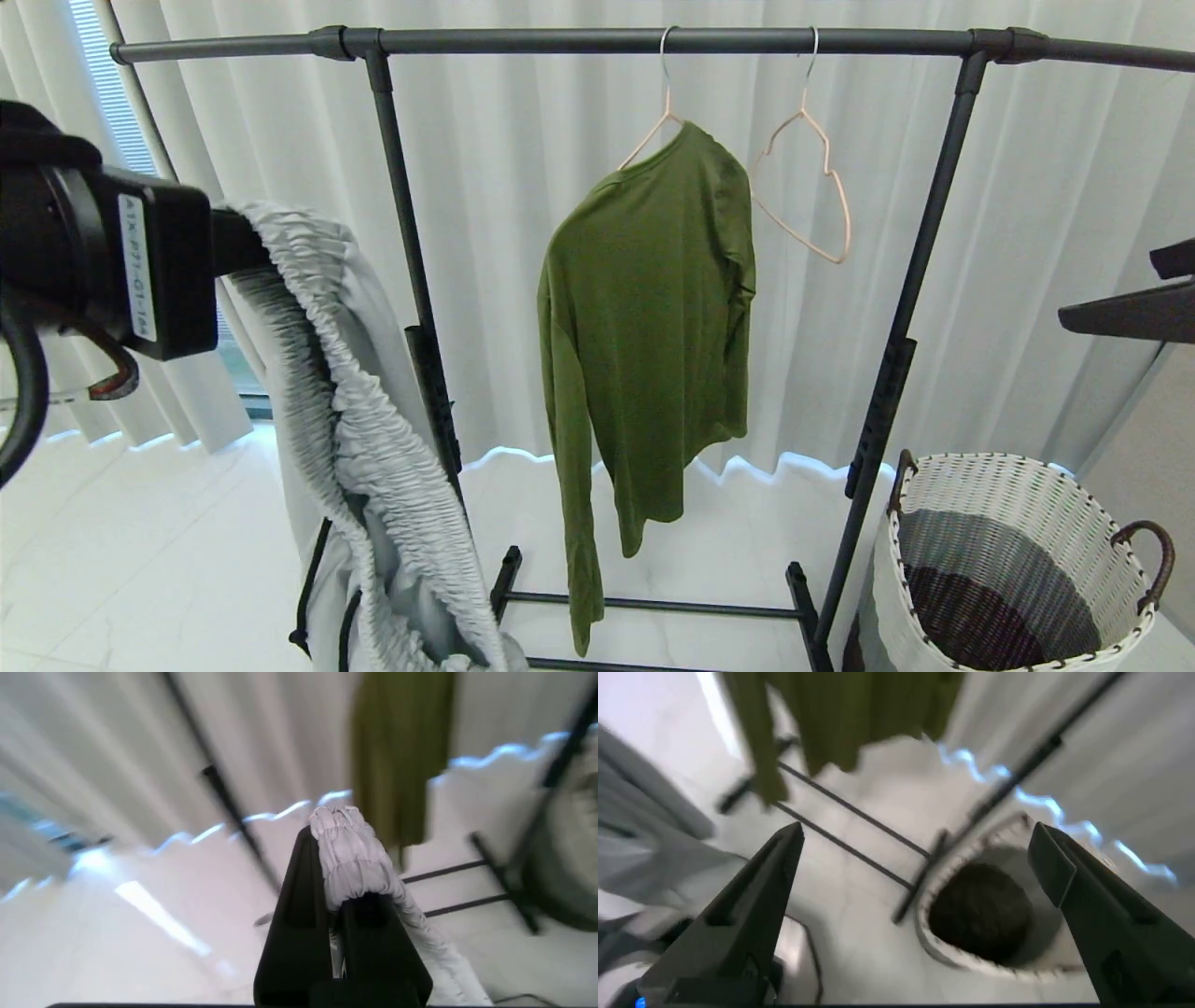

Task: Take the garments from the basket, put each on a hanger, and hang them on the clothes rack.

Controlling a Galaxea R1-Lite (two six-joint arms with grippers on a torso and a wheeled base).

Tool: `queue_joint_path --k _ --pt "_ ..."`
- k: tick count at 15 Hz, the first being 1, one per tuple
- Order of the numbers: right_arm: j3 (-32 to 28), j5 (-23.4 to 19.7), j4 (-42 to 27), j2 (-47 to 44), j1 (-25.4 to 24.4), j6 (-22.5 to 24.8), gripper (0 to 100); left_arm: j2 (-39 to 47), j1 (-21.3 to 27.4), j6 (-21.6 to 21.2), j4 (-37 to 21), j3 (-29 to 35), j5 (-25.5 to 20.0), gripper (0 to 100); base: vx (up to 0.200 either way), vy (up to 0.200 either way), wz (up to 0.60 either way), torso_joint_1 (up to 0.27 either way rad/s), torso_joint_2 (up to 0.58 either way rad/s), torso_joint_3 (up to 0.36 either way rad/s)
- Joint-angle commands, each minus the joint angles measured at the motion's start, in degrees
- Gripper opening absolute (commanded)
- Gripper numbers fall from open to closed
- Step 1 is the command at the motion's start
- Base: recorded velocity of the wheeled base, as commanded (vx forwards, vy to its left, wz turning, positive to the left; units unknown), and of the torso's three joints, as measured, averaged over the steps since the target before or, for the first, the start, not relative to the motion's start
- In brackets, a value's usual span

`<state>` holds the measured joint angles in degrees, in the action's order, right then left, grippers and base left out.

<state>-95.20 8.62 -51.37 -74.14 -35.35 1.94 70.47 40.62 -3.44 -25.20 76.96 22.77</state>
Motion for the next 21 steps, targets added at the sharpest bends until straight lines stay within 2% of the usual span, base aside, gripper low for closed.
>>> queue_joint_path --k 1,2,5,6,10,21 --pt "1.6 1.7 -0.1 -0.1 0.1 -0.2 100 -2.7 -6.9 -3.3 0.1 -4.2 0.3 0 0.000 0.000 0.00 0.000 0.00 0.000" --pt "2.0 3.0 -0.1 0.0 0.1 -0.1 100 -3.1 -7.9 -3.5 0.1 -4.8 0.4 0 0.000 0.000 0.00 0.000 0.00 0.000" --pt "4.9 11.1 0.0 0.0 0.1 -0.2 100 -4.5 -9.2 -3.6 0.1 -6.8 0.6 0 0.000 0.000 0.00 0.000 0.00 0.000" --pt "5.5 11.8 0.1 0.1 0.1 -0.4 100 -4.7 -9.2 -3.8 0.2 -7.5 0.6 0 0.000 0.000 0.00 0.000 0.00 0.000" --pt "5.5 11.6 1.7 0.1 1.5 -4.0 100 -6.2 -9.2 -5.0 0.3 -8.1 0.6 0 0.000 0.000 0.00 0.008 -0.04 -0.034" --pt "5.6 11.5 2.8 0.0 3.0 -6.6 100 -6.9 -9.2 -5.4 0.3 -8.1 0.6 0 0.000 0.000 0.00 0.124 -0.43 -0.301"
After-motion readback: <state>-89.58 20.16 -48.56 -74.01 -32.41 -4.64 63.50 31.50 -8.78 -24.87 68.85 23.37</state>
